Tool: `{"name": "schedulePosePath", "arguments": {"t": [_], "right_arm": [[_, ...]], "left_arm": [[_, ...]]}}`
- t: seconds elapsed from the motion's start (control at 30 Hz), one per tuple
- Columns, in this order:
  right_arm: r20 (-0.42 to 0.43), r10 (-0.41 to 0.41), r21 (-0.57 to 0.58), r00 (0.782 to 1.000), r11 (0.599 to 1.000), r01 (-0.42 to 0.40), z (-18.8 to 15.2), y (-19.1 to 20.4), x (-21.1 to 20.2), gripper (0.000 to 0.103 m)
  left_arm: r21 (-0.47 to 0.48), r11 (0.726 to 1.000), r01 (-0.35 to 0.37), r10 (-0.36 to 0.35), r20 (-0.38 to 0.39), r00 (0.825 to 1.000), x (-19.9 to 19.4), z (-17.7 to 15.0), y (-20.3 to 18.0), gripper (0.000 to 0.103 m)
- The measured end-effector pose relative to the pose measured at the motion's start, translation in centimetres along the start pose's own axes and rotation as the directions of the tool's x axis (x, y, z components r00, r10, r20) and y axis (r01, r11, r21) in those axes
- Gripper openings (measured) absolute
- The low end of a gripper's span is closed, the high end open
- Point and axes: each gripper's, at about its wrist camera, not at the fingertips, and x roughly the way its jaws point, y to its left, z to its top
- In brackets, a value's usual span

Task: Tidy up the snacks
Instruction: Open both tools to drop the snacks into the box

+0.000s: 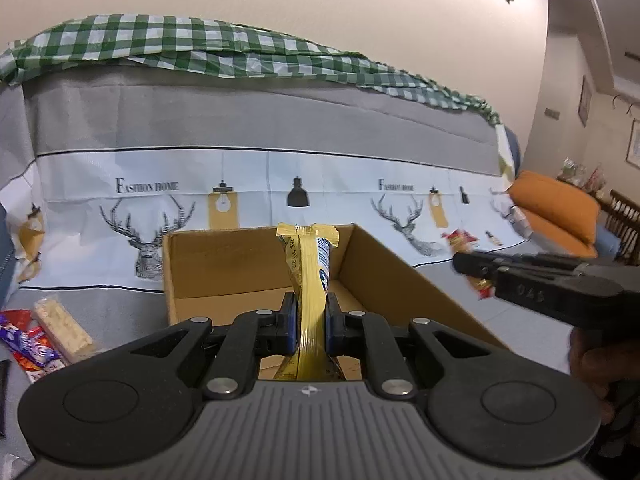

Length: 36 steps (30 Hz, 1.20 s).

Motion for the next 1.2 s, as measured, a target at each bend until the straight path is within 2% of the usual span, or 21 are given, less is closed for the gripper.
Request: {"name": "schedulePosePath", "arguments": {"t": [0.03, 0.07, 0.1, 0.13, 0.17, 0.23, 0.3, 0.37, 0.43, 0.5, 0.57, 0.6, 0.67, 0.8, 0.83, 1.03, 1.2], "right_arm": [[-0.004, 0.010, 0.008, 1.000, 1.000, -0.010, 0.0, -0.1, 0.1, 0.018], [-0.012, 0.018, 0.019, 1.000, 1.000, -0.018, 0.0, -0.2, 0.2, 0.028], [-0.022, 0.015, 0.024, 1.000, 1.000, -0.014, -0.1, -0.2, 0.3, 0.040], [-0.027, -0.012, 0.024, 1.000, 1.000, 0.013, -0.1, -0.3, 0.4, 0.069], [-0.024, -0.037, 0.026, 0.999, 0.999, 0.038, -0.2, -0.3, 0.4, 0.082], [-0.033, -0.071, 0.053, 0.997, 0.996, 0.072, -0.1, -0.9, 0.5, 0.081], [-0.097, -0.109, 0.058, 0.989, 0.992, 0.115, -0.4, -1.6, 1.3, 0.081], [-0.179, -0.167, 0.057, 0.970, 0.982, 0.179, -1.0, -2.4, 2.4, 0.077], [-0.252, -0.184, 0.079, 0.950, 0.975, 0.209, -1.3, -3.4, 3.2, 0.074], [-0.300, -0.185, 0.110, 0.936, 0.968, 0.226, -1.8, -4.3, 3.7, 0.067], [-0.349, -0.166, 0.145, 0.922, 0.963, 0.229, -2.1, -5.1, 4.1, 0.051], [-0.367, -0.155, 0.160, 0.917, 0.961, 0.226, -2.4, -5.4, 4.3, 0.047], [-0.393, -0.135, 0.177, 0.909, 0.960, 0.219, -2.8, -5.7, 4.6, 0.036], [-0.402, -0.107, 0.171, 0.909, 0.967, 0.189, -3.0, -5.2, 4.7, 0.020], [-0.401, -0.102, 0.169, 0.910, 0.968, 0.183, -3.0, -5.1, 4.6, 0.012], [-0.400, -0.135, 0.182, 0.907, 0.958, 0.223, -2.7, -5.7, 4.2, 0.013], [-0.412, -0.172, 0.169, 0.895, 0.950, 0.261, -3.0, -6.3, 3.9, 0.014]], "left_arm": [[-0.015, 1.000, 0.025, -0.025, -0.003, 1.000, 0.0, 0.1, 0.1, 0.024], [-0.041, 0.998, 0.049, -0.049, -0.008, 0.999, 0.0, 0.2, 0.4, 0.046], [-0.060, 0.997, 0.046, -0.046, 0.001, 0.999, -0.1, 0.2, 0.6, 0.053], [-0.077, 0.997, 0.031, -0.030, 0.014, 0.999, -0.2, 0.3, 0.9, 0.055], [-0.088, 0.996, 0.013, -0.011, 0.019, 1.000, -0.2, 0.4, 1.1, 0.055], [-0.110, 0.993, -0.042, 0.044, 0.019, 0.999, -0.1, 0.6, 1.7, 0.055], [-0.129, 0.985, -0.118, 0.118, -0.007, 0.993, 0.2, 0.5, 2.4, 0.055], [-0.136, 0.974, -0.181, 0.175, -0.051, 0.983, 0.7, 0.5, 3.0, 0.055], [-0.150, 0.963, -0.226, 0.213, -0.098, 0.972, 1.2, 0.2, 3.6, 0.055], [-0.146, 0.954, -0.262, 0.243, -0.135, 0.961, 1.6, -0.1, 4.1, 0.055], [-0.137, 0.948, -0.286, 0.261, -0.174, 0.950, 2.1, -0.3, 4.5, 0.054], [-0.140, 0.948, -0.286, 0.258, -0.190, 0.947, 2.3, -0.5, 4.8, 0.052], [-0.163, 0.950, -0.267, 0.227, -0.226, 0.947, 2.8, -0.8, 5.2, 0.039], [-0.158, 0.956, -0.249, 0.209, -0.235, 0.949, 3.1, -1.3, 5.1, 0.034], [-0.157, 0.957, -0.244, 0.204, -0.235, 0.950, 3.2, -1.3, 5.1, 0.034], [-0.149, 0.973, -0.176, 0.141, -0.223, 0.965, 3.6, -1.5, 4.3, 0.034], [-0.132, 0.978, -0.162, 0.131, -0.213, 0.968, 3.8, -1.7, 3.7, 0.034]]}}
